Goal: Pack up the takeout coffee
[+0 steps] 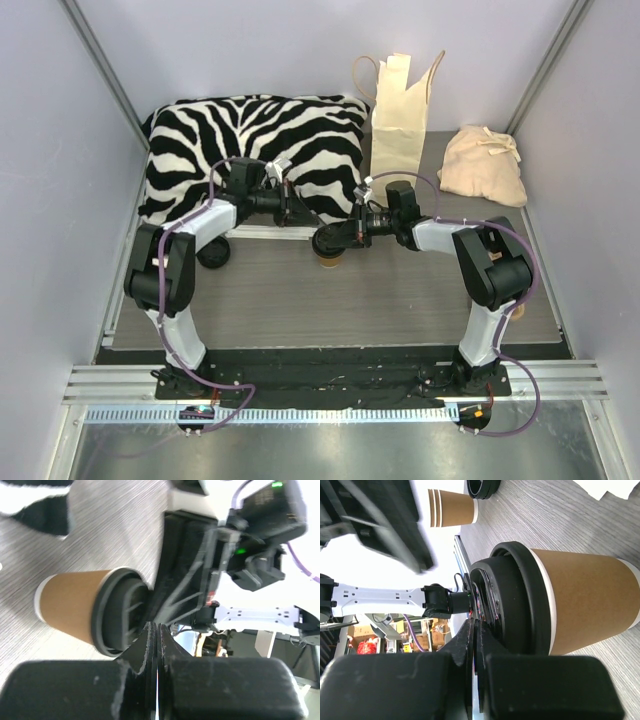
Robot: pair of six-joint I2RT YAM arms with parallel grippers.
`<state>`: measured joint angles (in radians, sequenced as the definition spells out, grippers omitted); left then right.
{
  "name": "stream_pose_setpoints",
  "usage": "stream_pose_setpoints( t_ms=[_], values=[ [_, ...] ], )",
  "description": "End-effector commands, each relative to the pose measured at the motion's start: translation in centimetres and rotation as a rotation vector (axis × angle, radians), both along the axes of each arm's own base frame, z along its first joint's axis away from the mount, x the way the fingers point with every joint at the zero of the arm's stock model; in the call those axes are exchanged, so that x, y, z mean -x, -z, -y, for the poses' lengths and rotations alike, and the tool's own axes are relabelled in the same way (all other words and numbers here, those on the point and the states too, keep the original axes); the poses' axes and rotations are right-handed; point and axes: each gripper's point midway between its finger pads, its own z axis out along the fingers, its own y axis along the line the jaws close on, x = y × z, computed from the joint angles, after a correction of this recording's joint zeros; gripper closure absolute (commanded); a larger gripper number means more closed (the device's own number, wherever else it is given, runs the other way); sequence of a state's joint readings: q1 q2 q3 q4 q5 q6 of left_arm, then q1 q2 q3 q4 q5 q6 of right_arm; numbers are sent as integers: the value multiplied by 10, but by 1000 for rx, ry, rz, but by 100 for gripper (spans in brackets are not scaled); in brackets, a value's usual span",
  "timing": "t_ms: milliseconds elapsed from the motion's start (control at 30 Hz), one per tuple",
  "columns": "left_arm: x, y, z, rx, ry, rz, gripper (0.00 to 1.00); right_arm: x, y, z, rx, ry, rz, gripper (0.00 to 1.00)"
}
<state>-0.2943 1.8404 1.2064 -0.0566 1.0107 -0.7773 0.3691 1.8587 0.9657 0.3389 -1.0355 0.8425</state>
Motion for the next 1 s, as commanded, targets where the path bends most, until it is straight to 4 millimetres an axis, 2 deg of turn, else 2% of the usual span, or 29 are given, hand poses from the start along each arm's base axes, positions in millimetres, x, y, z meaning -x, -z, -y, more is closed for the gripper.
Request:
stream_pose_setpoints(
  t_ms=[0, 67, 100, 167, 267, 333, 467, 533, 633, 667, 767, 900, 967],
  values=[
    [-1, -61, 7, 66, 14, 152, 100, -3, 45, 9, 115, 55, -45, 99],
    [1, -58, 12, 66, 25, 148, 100, -3, 47, 10, 117, 58, -47, 99],
    [3, -50, 13, 58, 26, 131, 100, -3, 48, 10, 119, 57, -50, 99],
    [2, -26, 13, 27, 7, 72, 100, -3, 49, 10, 117, 59, -53, 99],
    [1, 33, 6, -52, -23, -35, 100, -5, 49, 10, 116, 61, -53, 99],
    [1, 70, -6, -126, -46, -100, 100, -4, 51, 11, 118, 61, -59, 99],
    [3, 106, -24, -217, -73, -176, 100, -3, 56, 12, 124, 65, -72, 99],
    [3, 97, -21, -179, -51, -179, 100, -2, 56, 12, 122, 59, -74, 99],
    [-3, 66, -14, -123, -36, -97, 100, -3, 51, 12, 118, 53, -54, 99],
    [-2, 47, -11, -85, -19, -58, 100, -3, 47, 11, 111, 48, -46, 99],
    [-1, 13, -5, -27, 0, 3, 100, -5, 29, 7, 68, 39, -26, 99],
    [3, -14, 1, 8, 12, 58, 98, -6, -28, -5, -86, 21, 62, 99],
    [6, -19, 5, 18, 21, 64, 97, -7, -47, -7, -122, 25, 69, 99]
  ],
)
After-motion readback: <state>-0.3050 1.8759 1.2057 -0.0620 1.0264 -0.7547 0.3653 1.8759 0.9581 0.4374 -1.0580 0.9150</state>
